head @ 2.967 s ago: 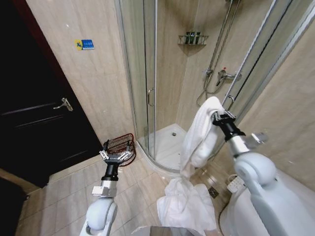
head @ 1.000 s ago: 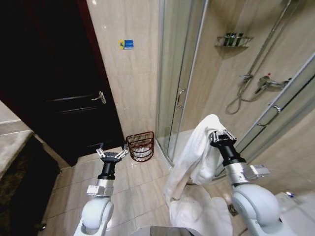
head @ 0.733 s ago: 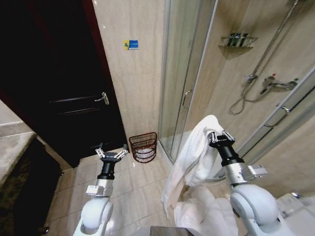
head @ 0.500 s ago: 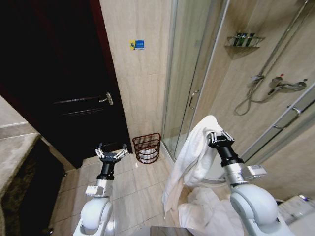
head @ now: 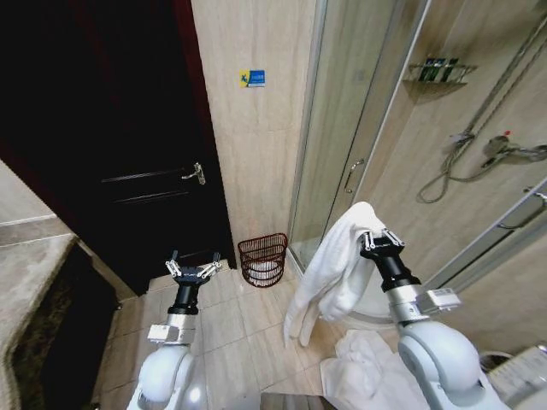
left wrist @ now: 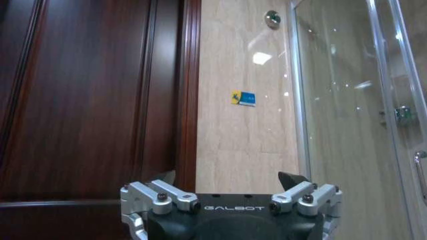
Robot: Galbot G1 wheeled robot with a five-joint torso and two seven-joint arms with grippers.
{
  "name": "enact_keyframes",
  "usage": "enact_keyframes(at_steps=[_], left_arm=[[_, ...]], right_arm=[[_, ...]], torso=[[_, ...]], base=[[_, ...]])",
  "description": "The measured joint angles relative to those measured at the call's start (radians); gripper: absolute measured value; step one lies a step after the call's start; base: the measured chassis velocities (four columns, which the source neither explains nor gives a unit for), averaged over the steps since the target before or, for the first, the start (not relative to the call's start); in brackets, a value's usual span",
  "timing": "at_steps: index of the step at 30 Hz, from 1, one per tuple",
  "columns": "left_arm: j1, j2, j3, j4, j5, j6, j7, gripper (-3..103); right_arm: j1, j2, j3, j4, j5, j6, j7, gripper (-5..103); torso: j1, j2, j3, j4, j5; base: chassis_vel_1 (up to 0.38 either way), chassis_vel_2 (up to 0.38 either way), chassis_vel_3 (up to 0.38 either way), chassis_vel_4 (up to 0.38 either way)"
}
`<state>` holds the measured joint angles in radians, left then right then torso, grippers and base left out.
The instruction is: Discard the used towel into the hamper.
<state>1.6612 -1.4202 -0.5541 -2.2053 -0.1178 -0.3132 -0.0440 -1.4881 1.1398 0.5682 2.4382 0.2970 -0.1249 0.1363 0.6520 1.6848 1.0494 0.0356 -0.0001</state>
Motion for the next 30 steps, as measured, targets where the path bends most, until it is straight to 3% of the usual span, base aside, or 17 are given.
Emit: enact_keyframes(at_steps=[19,30], left_arm=[[0.003,0.001,-0.006,0.005,0.010,0.005,0.003,100],[0.002,0.001,-0.006,0.013,0.024,-0.001,0.001,100]], right_arm=[[0.008,0.000,0.005,-0.012,-0.010,0.011,0.000,9],[0.007,0.000,0.011,-0.010,-0.007,0.012,0.002,9]], torso=[[-0.002,-0.003,-0.002,0.0003,0.0001],[-0.027,-0.055,-0.029,-0.0001,0.0001]], base=[[0.052,0.050,0.054,0.056],[0.017,0.019,0.018,0.017]])
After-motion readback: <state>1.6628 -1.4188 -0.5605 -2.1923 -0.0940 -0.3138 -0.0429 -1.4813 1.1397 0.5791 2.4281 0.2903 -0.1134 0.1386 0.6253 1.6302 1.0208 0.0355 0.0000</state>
